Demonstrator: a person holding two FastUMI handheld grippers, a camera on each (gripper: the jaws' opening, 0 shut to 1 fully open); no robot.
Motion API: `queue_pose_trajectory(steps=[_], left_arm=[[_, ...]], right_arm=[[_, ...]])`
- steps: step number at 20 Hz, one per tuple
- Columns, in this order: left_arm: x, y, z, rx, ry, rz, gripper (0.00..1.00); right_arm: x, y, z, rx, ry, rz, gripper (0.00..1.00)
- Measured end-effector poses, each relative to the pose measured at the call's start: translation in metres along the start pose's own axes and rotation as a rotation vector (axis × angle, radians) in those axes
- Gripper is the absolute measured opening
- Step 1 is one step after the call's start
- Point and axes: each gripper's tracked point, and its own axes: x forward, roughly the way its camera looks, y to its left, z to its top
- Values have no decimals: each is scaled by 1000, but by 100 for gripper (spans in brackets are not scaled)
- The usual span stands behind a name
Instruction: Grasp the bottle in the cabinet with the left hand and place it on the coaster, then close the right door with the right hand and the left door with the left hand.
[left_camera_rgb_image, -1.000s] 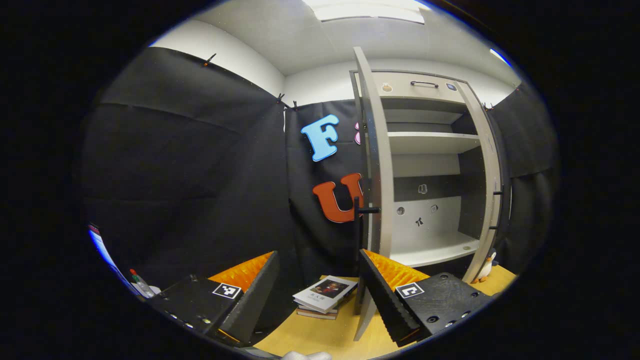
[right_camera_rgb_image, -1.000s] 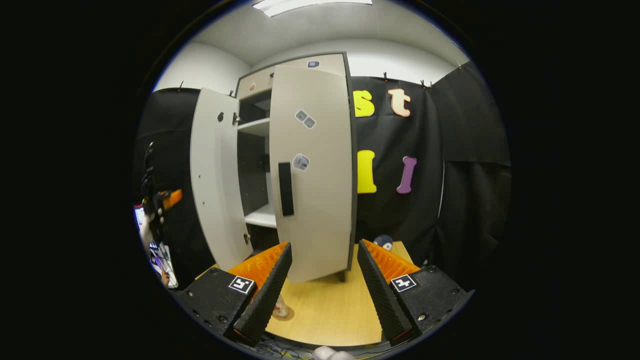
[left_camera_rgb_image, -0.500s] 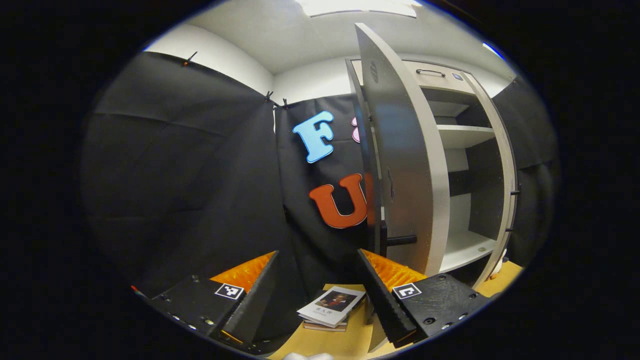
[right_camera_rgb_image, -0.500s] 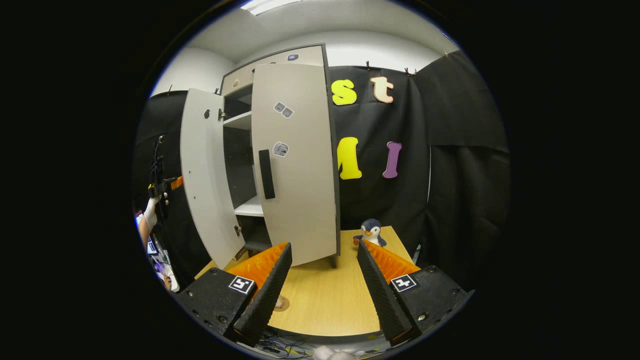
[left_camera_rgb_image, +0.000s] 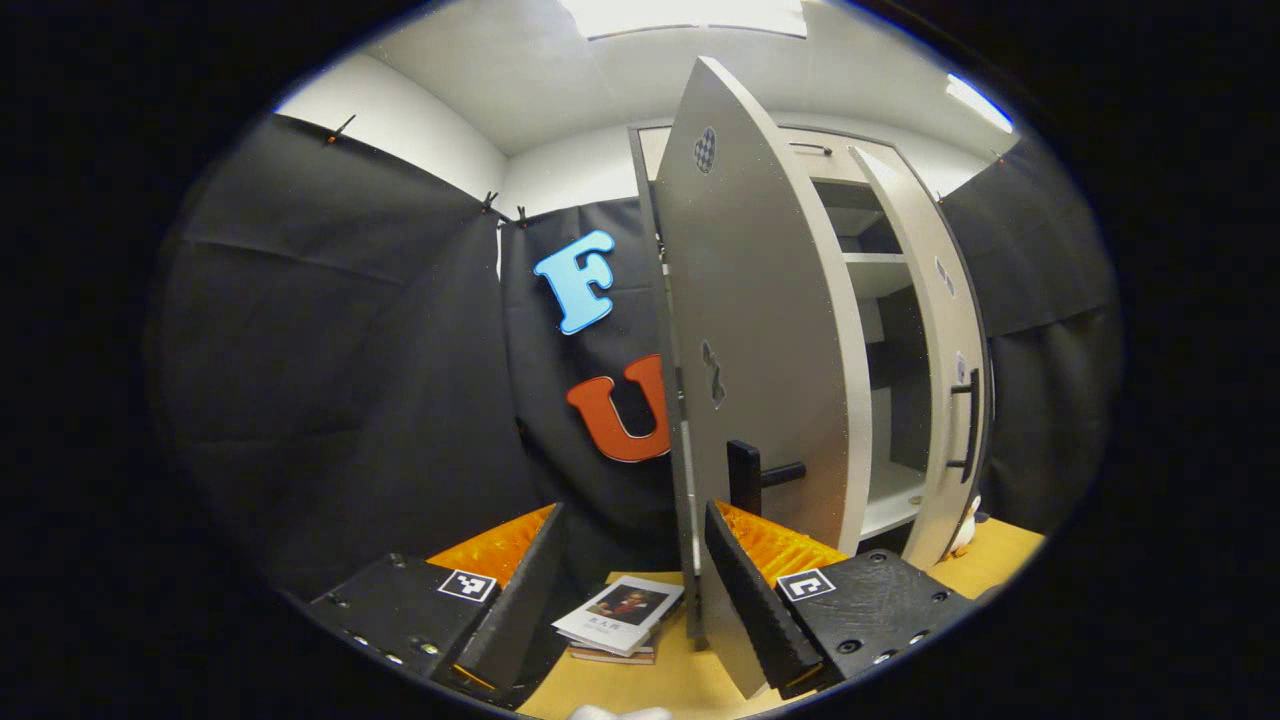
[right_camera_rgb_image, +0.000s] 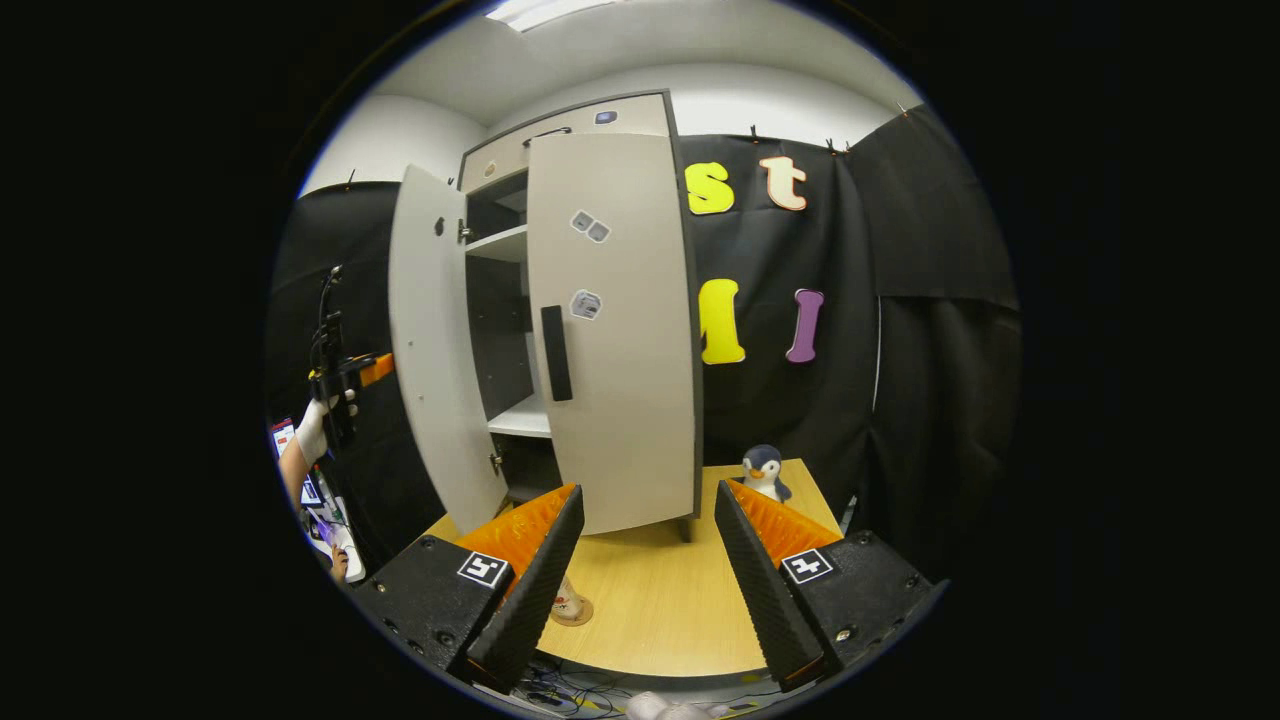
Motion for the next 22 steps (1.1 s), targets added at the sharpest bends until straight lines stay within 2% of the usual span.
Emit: queue_pose_trajectory(steps=[5, 8, 11, 14, 17, 22], left_arm=[[13, -62, 5, 8, -3, -74, 86], [17, -78, 5, 14, 4, -68, 96], [17, -82, 4, -2, 7, -58, 95], [-4, -83, 9, -10, -1, -39, 96], [-31, -87, 17, -9, -18, -35, 96], [-89, -112, 6, -53, 15, -89, 95]], right_arm=[[2, 8, 5, 13, -10, 14, 82], [1, 8, 10, 6, -15, 6, 82], [-1, 7, 14, 7, -28, -6, 82], [-2, 10, 19, 4, -36, 1, 82], [1, 8, 27, -8, -63, -24, 82], [-2, 14, 34, -26, -99, -39, 82]])
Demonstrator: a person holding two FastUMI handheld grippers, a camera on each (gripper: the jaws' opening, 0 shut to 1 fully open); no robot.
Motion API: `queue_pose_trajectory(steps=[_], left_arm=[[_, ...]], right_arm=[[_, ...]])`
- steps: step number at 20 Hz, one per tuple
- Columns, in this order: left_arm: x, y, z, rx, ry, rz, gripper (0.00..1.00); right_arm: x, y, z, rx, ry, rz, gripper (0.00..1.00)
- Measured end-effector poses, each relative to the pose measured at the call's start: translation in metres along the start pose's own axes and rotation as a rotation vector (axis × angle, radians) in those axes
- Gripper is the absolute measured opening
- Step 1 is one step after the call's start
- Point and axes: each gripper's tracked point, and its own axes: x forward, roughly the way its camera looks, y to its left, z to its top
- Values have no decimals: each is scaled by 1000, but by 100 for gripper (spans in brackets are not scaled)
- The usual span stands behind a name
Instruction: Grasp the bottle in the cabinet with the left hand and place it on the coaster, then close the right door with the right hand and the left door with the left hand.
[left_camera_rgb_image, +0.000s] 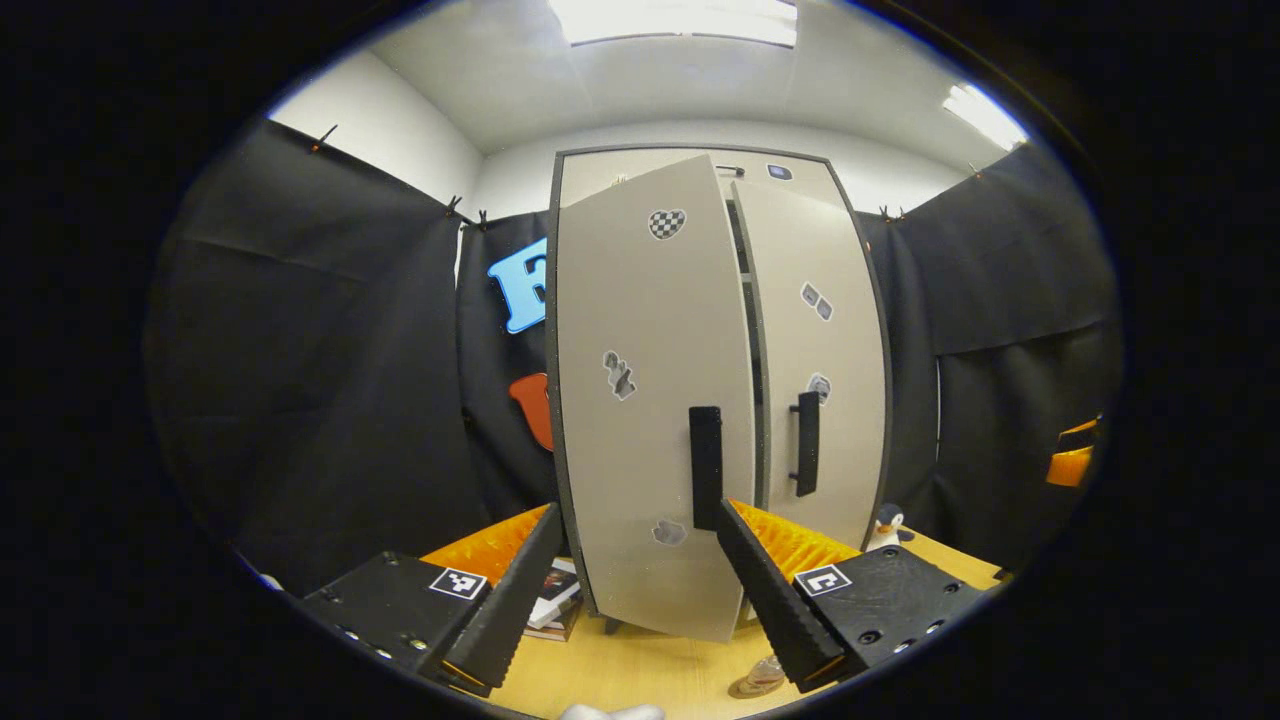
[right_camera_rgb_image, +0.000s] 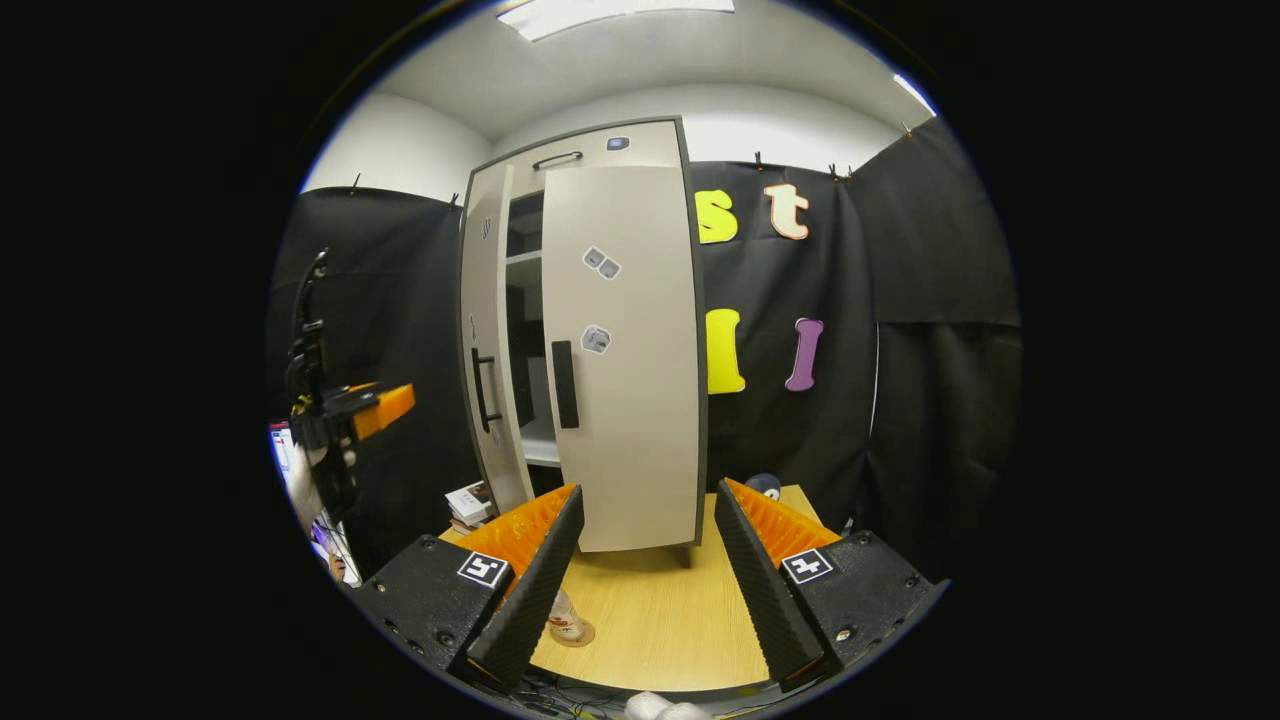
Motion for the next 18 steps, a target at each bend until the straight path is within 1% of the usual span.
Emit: queue_pose_trajectory(steps=[4, 8, 13, 18], left_arm=[[-37, -5, -18, -24, 35, 24, 96], [-65, 0, -32, 2, 50, 73, 95], [-81, -8, -47, -11, 87, 57, 96], [-88, -6, -45, -19, 95, 62, 96]], right_arm=[[-5, 6, 1, -13, -29, -14, 82], [-10, 10, -5, -13, -47, -39, 81], [-15, 13, -14, -13, -45, -51, 81], [-18, 18, -16, -27, -52, -50, 82]])
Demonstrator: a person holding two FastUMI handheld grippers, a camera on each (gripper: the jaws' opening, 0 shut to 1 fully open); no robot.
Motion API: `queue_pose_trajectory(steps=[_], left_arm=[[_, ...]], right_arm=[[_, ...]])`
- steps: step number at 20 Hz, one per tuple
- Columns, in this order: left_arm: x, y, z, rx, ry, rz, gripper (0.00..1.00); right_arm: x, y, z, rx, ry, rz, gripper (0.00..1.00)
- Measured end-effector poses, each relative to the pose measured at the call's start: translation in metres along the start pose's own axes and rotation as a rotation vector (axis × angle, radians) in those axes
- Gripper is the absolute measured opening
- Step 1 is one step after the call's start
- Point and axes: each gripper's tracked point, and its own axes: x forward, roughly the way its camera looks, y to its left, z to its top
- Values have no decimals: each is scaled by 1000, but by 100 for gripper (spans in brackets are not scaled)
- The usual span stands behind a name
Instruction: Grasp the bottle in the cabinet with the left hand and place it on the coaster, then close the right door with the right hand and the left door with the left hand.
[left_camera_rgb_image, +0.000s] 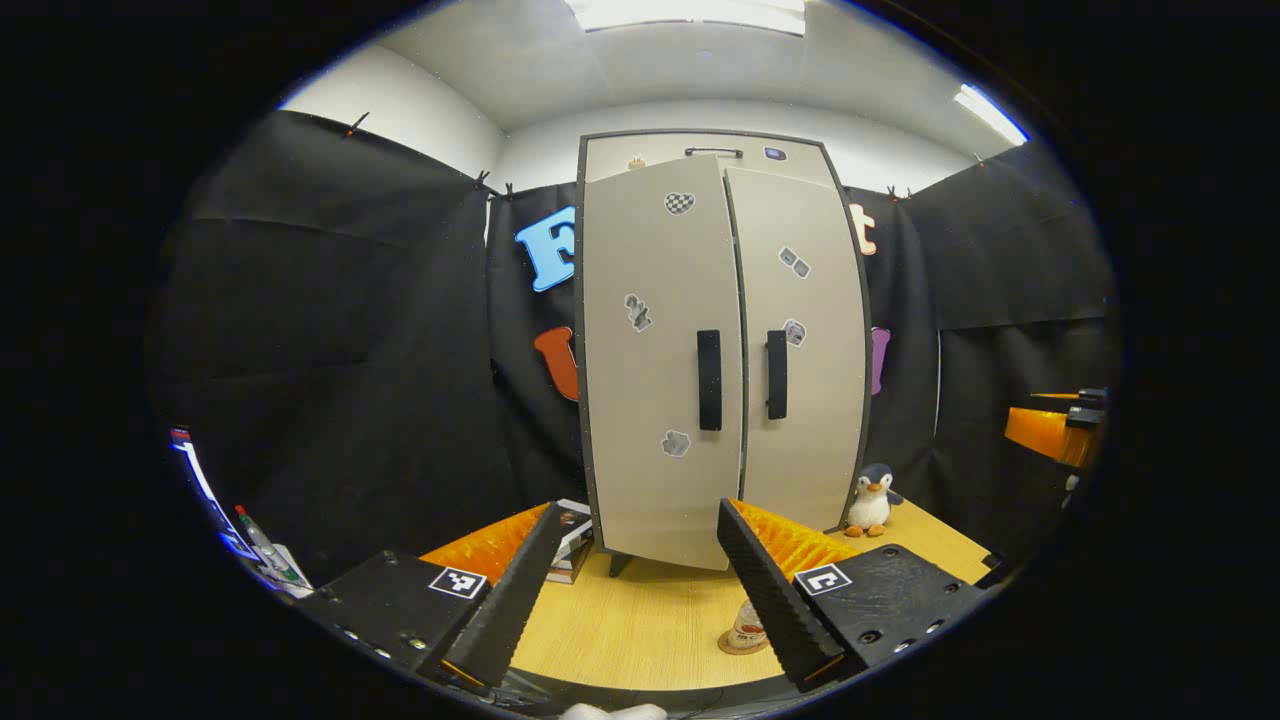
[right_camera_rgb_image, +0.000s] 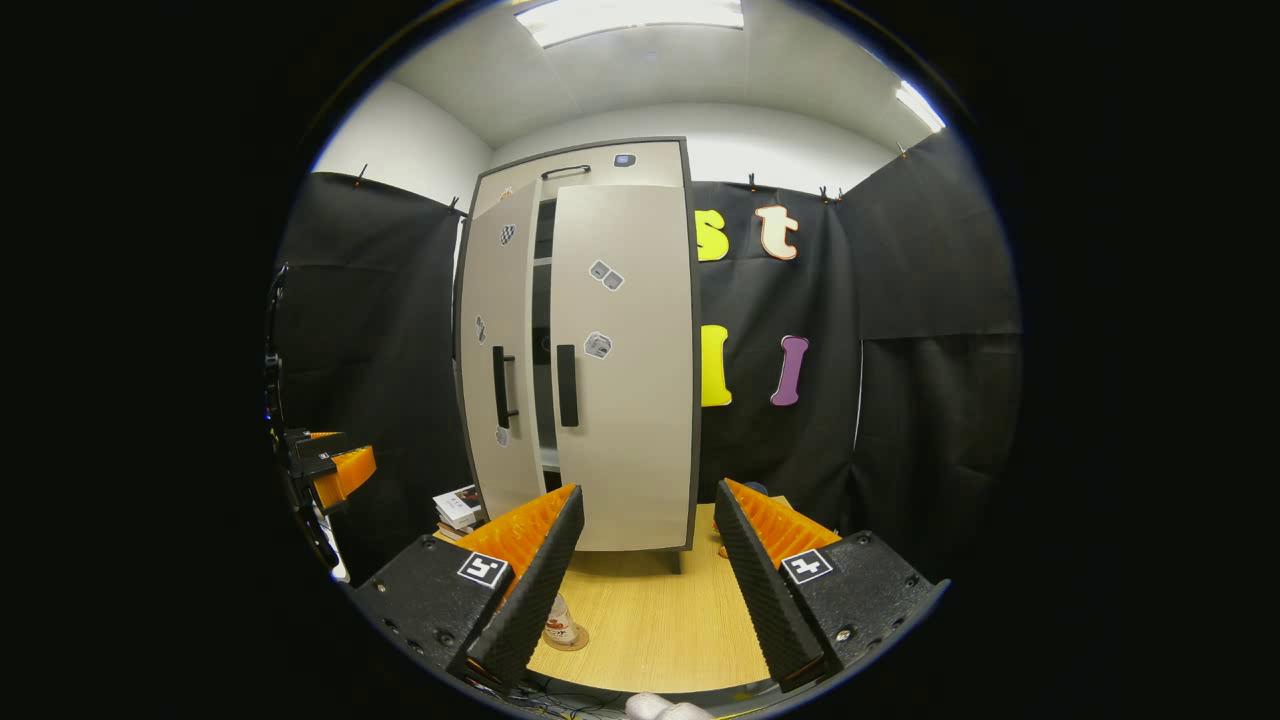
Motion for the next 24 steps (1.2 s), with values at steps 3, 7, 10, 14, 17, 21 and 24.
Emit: queue_pose_trajectory(steps=[3, 7, 10, 14, 17, 21, 24], left_arm=[[-6, 5, 2, 3, -6, 20, 96], [-11, 10, 5, 1, -5, 41, 96], [-16, 11, 10, -3, -15, 53, 96], [-16, 8, 13, 0, -22, 60, 95], [-15, 7, 14, -3, -24, 68, 96], [-12, 2, 13, -2, -16, 65, 96], [-12, -1, 13, -2, -15, 61, 96]], right_arm=[[0, 6, 3, -17, -15, 11, 82], [4, 15, 8, -30, -34, 39, 81], [7, 21, 12, -38, -36, 61, 81], [9, 21, 19, -57, -55, 74, 81], [13, 18, 21, -67, -62, 78, 82], [17, 13, 17, -56, -41, 79, 81], [16, 9, 18, -66, -46, 69, 82]])
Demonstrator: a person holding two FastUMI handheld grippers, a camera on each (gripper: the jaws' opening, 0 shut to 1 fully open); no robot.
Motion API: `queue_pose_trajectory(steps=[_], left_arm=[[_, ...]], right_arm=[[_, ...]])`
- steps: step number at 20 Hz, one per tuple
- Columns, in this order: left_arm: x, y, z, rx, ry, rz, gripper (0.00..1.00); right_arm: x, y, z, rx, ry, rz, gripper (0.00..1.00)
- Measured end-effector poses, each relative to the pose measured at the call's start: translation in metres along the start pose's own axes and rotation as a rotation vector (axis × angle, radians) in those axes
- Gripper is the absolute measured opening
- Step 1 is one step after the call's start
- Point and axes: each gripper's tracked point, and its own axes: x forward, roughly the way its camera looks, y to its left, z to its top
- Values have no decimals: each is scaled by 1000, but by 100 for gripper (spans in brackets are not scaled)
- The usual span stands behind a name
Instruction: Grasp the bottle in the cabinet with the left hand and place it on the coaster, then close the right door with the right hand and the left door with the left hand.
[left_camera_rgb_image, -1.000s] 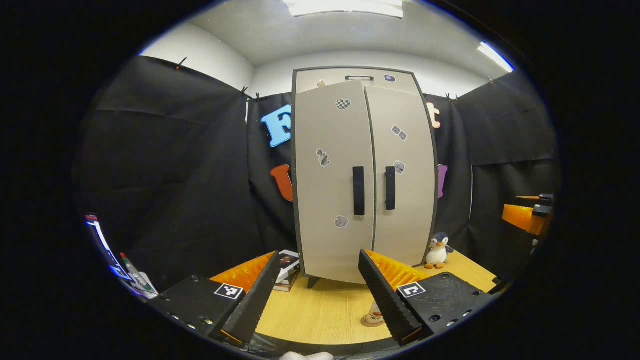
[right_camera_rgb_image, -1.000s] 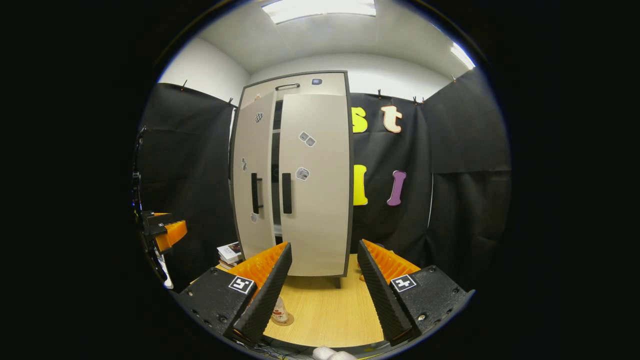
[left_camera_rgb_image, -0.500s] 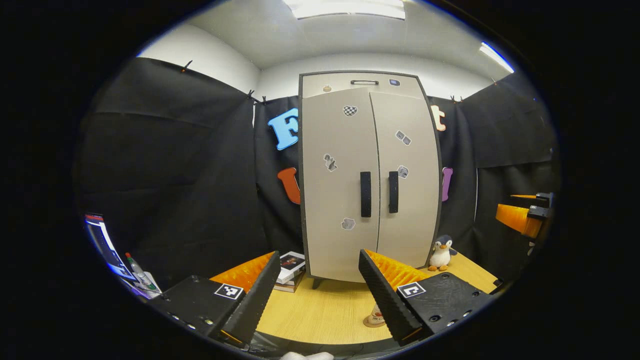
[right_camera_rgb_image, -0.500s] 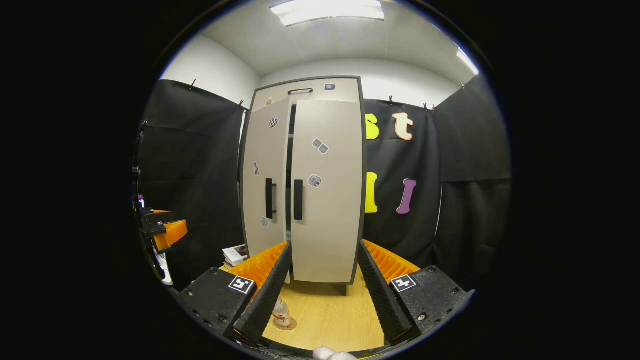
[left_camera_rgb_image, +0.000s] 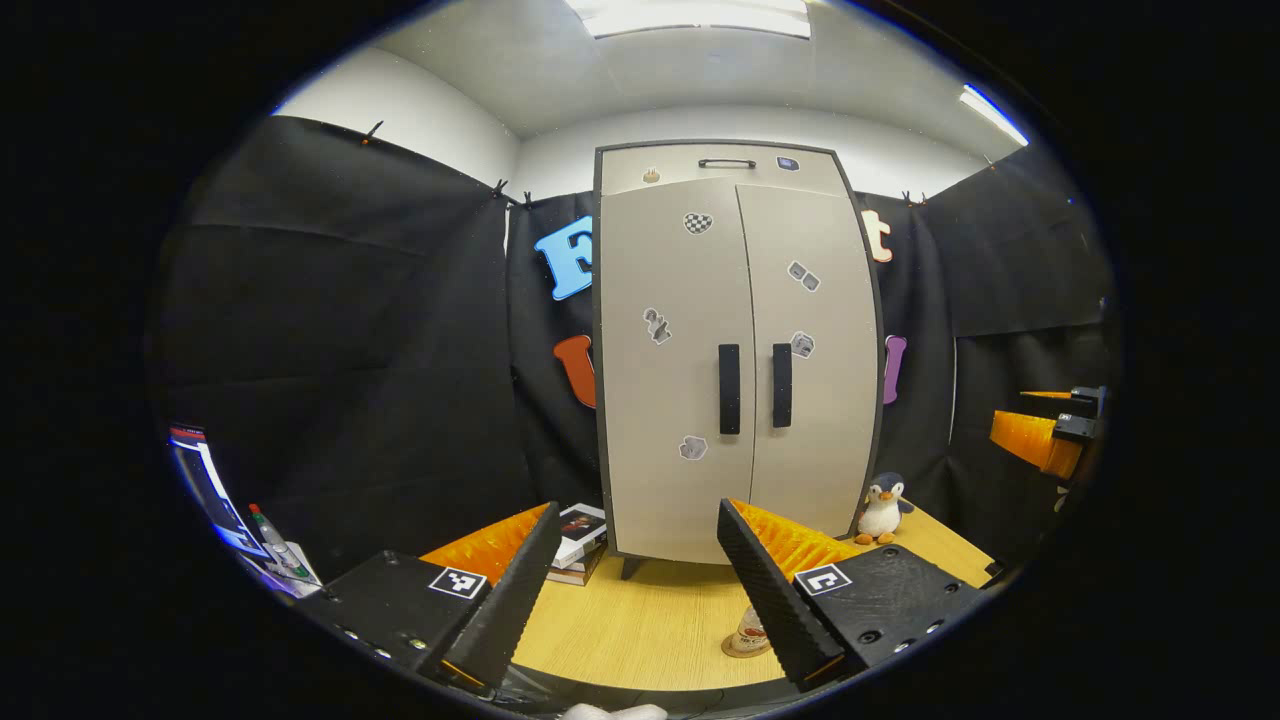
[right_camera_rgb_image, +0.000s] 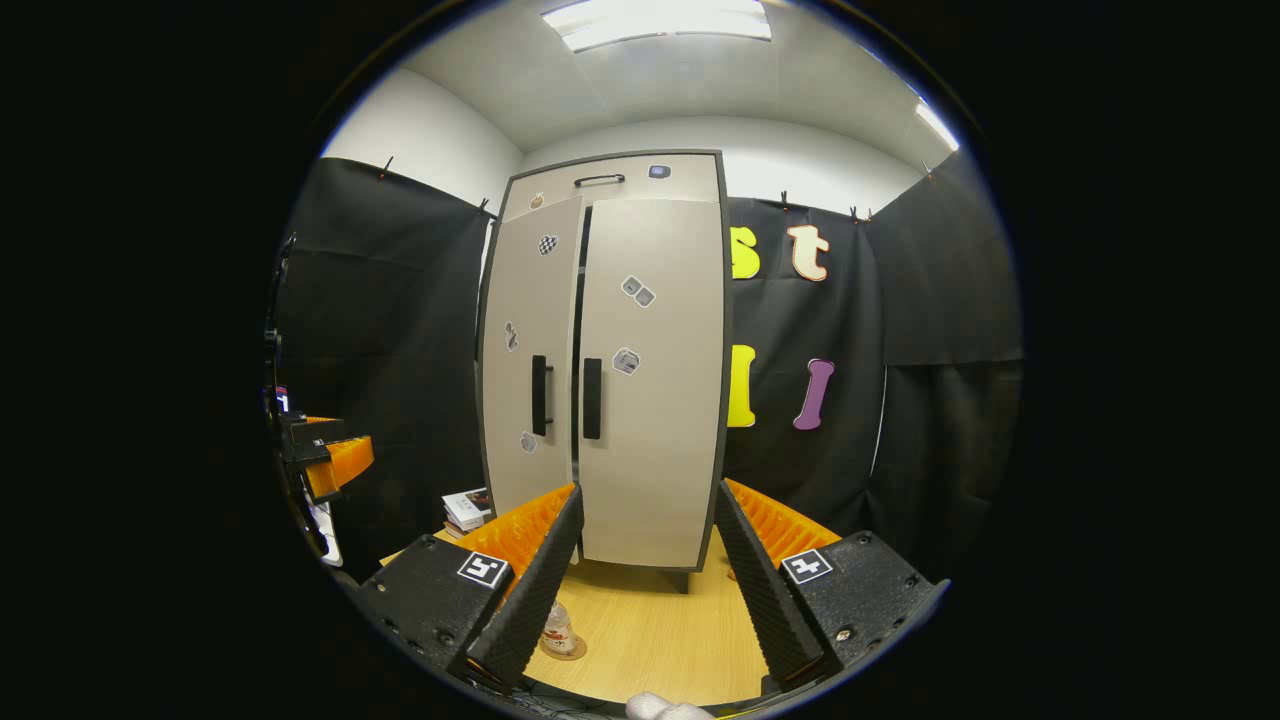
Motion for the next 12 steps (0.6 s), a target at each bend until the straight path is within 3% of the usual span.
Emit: queue_pose_trajectory(steps=[12], left_arm=[[-4, 0, 1, 9, 0, -23, 96]], right_arm=[[-6, 12, -9, 7, 21, 5, 81]])
